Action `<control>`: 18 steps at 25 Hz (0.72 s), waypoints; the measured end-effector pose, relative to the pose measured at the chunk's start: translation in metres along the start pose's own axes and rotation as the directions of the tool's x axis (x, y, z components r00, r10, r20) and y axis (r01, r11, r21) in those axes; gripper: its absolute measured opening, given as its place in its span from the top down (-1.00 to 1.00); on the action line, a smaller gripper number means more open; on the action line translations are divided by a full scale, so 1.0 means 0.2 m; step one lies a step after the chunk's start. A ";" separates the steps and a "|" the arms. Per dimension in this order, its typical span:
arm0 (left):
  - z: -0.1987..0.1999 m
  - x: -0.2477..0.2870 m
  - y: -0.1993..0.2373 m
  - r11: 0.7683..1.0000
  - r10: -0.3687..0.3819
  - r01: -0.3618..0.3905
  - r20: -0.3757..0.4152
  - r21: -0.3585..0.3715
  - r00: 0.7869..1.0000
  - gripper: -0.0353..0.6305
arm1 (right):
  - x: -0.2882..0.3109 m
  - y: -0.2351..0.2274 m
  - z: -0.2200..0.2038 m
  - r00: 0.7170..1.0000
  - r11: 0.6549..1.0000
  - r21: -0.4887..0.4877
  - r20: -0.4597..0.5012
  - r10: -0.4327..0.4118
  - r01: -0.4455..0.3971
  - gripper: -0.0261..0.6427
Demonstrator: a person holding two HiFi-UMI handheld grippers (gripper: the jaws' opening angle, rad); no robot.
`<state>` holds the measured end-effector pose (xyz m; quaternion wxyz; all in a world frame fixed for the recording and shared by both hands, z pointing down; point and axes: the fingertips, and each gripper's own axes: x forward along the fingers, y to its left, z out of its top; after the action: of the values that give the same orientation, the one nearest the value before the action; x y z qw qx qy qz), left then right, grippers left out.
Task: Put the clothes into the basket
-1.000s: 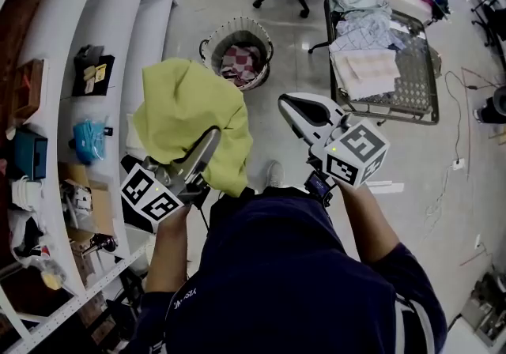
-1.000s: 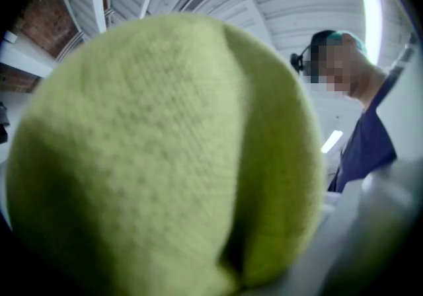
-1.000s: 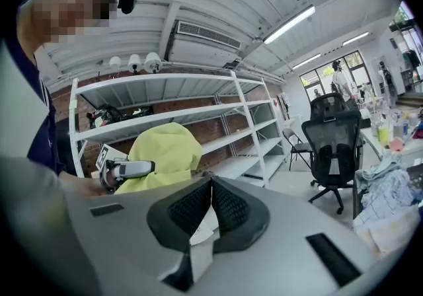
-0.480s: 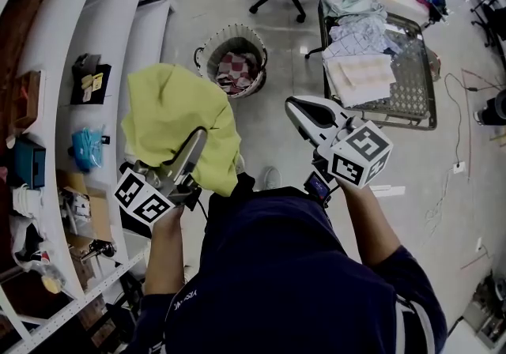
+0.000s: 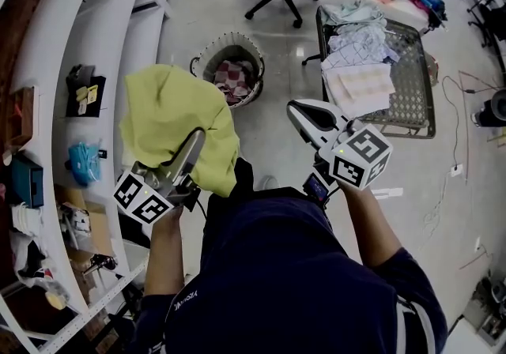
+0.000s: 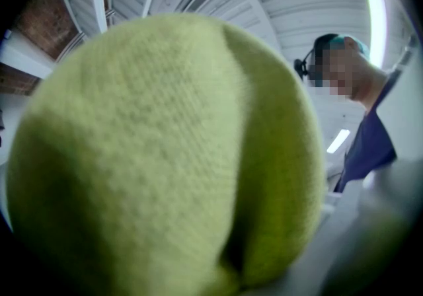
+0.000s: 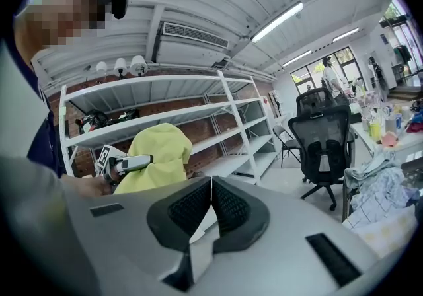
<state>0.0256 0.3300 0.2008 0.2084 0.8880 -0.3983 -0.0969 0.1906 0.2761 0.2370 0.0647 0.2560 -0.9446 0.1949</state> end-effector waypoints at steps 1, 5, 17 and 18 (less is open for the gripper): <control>0.01 0.01 0.03 1.000 -0.002 0.002 0.000 -0.004 1.000 0.59 | 0.02 -0.02 0.00 1.000 1.000 0.002 -0.003 -0.005 0.005 0.90; 0.04 0.05 0.17 1.000 -0.006 0.006 -0.004 -0.021 1.000 0.59 | 0.14 -0.08 0.01 1.000 1.000 0.014 -0.020 -0.014 0.015 0.90; 0.19 0.12 0.73 0.997 -0.024 0.022 -0.026 -0.072 0.999 0.59 | 0.74 -0.19 0.11 0.997 0.999 0.029 -0.068 -0.023 0.025 0.90; 0.21 0.12 0.78 0.997 -0.026 0.024 -0.030 -0.069 0.999 0.59 | 0.79 -0.19 0.13 0.997 0.999 0.025 -0.072 -0.028 0.030 0.90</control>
<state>-0.0767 0.2068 0.2330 0.2439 0.8865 -0.3804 -0.0995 0.0743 0.1636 0.2616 0.0981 0.2632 -0.9352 0.2155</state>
